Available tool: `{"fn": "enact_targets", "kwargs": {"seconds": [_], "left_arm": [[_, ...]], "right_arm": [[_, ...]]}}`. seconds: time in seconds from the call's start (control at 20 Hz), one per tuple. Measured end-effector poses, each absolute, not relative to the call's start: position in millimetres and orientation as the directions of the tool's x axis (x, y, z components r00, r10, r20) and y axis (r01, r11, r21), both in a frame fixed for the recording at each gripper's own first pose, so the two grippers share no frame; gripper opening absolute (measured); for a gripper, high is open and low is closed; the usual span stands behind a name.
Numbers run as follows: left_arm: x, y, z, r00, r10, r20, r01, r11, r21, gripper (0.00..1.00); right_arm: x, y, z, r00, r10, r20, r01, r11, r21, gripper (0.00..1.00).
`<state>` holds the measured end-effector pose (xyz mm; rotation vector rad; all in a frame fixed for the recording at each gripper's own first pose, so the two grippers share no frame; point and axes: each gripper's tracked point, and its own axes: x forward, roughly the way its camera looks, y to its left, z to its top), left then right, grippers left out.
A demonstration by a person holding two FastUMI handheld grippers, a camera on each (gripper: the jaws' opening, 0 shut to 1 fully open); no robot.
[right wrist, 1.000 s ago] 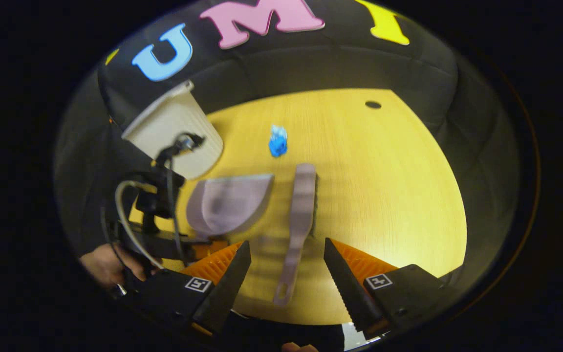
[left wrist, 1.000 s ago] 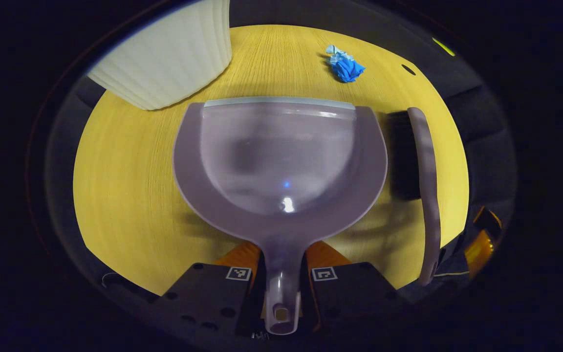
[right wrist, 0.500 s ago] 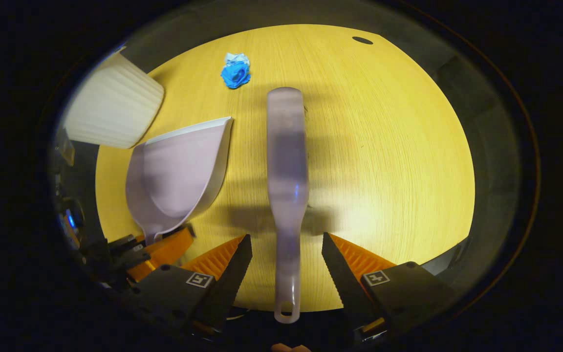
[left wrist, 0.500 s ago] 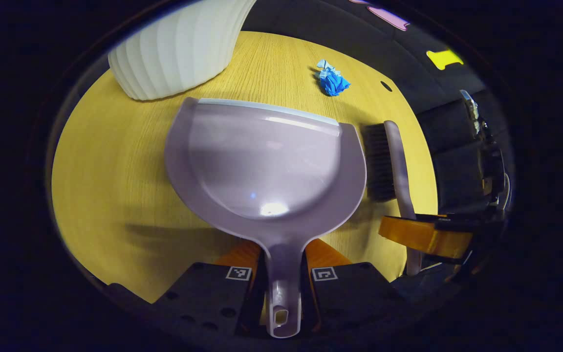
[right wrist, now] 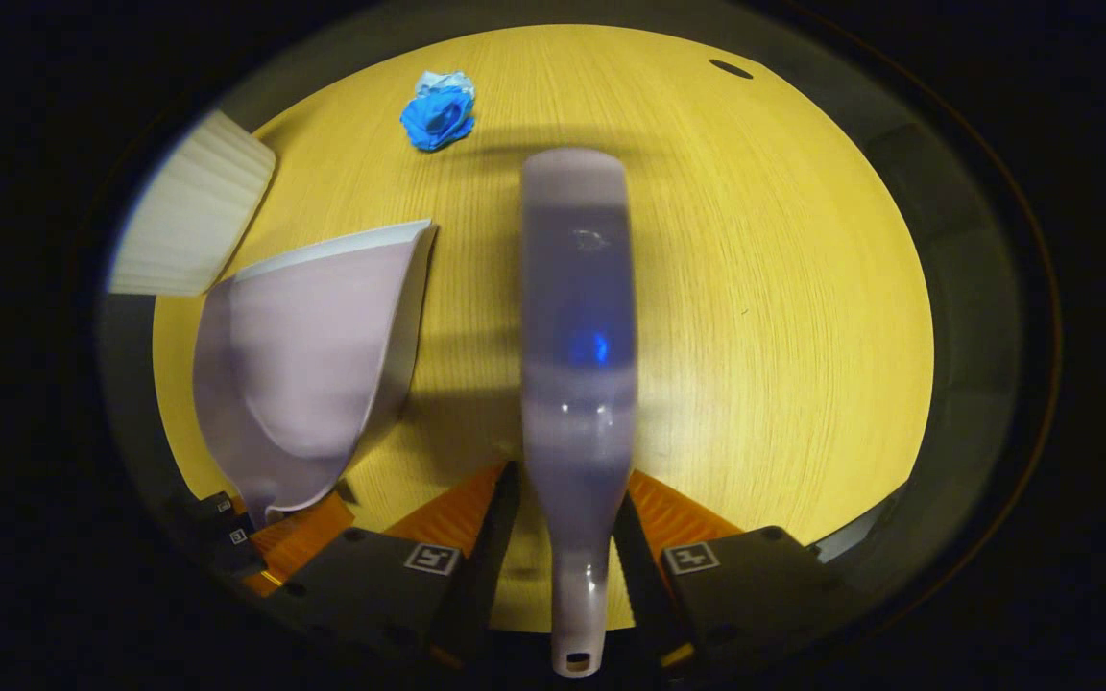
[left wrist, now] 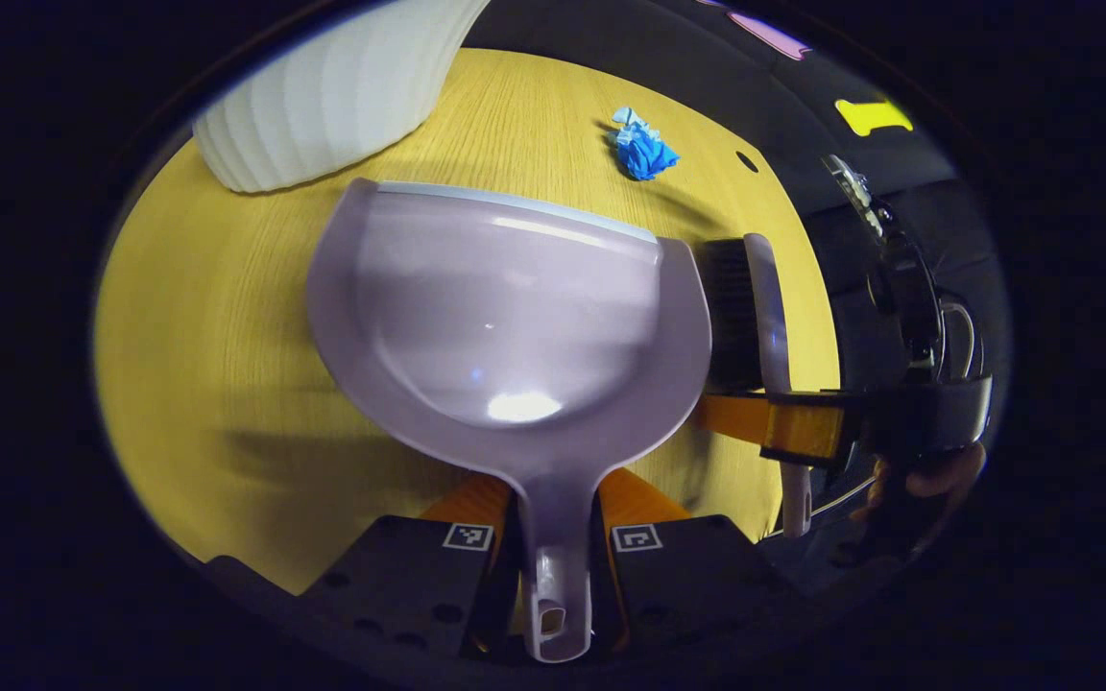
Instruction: Pick up the small broom and dustpan from the desktop, sweep the trash into the dustpan with the broom, and then empty the trash into the garbage bin.
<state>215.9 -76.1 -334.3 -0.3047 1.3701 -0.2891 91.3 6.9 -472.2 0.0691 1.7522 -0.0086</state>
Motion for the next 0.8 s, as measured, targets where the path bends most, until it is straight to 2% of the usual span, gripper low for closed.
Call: {"fn": "enact_targets", "kwargs": {"seconds": [0.1, 0.15, 0.25, 0.35, 0.4, 0.55, 0.7, 0.8], "left_arm": [[218, -77, -334, 0.169, -0.371, -0.913, 0.044, 0.928, -0.369, 0.29], [218, -78, -334, 0.165, -0.368, -0.915, 0.051, 0.93, -0.365, 0.29], [219, -79, -334, 0.158, -0.364, -0.918, 0.07, 0.931, -0.358, 0.29], [219, -78, -333, 0.148, -0.358, -0.922, 0.086, 0.933, -0.348, 0.29], [220, -78, -334, 0.143, -0.352, -0.925, 0.092, 0.935, -0.342, 0.29], [222, -71, -334, 0.122, -0.325, -0.938, 0.134, 0.941, -0.309, 0.29], [226, -60, -331, 0.11, -0.29, -0.951, 0.182, 0.946, -0.267, 0.29], [232, -50, -330, 0.091, -0.26, -0.961, 0.236, 0.943, -0.233, 0.29]], "right_arm": [[95, 4, -475, -0.201, 0.071, -0.977, 0.099, 0.994, 0.051, 0.36], [97, 3, -476, -0.208, 0.084, -0.974, 0.098, 0.993, 0.065, 0.36], [97, -2, -475, -0.21, 0.092, -0.973, 0.056, 0.995, 0.082, 0.29], [99, -10, -473, -0.208, 0.105, -0.973, 0.034, 0.994, 0.1, 0.29], [105, -13, -468, -0.205, 0.115, -0.972, 0.045, 0.993, 0.108, 0.25], [137, -34, -462, -0.16, 0.099, -0.982, 0.026, 0.995, 0.096, 0.25], [185, -50, -455, -0.101, 0.094, -0.99, -0.059, 0.993, 0.101, 0.25], [222, -58, -458, -0.063, 0.055, -0.996, -0.152, 0.986, 0.064, 0.25]]}}
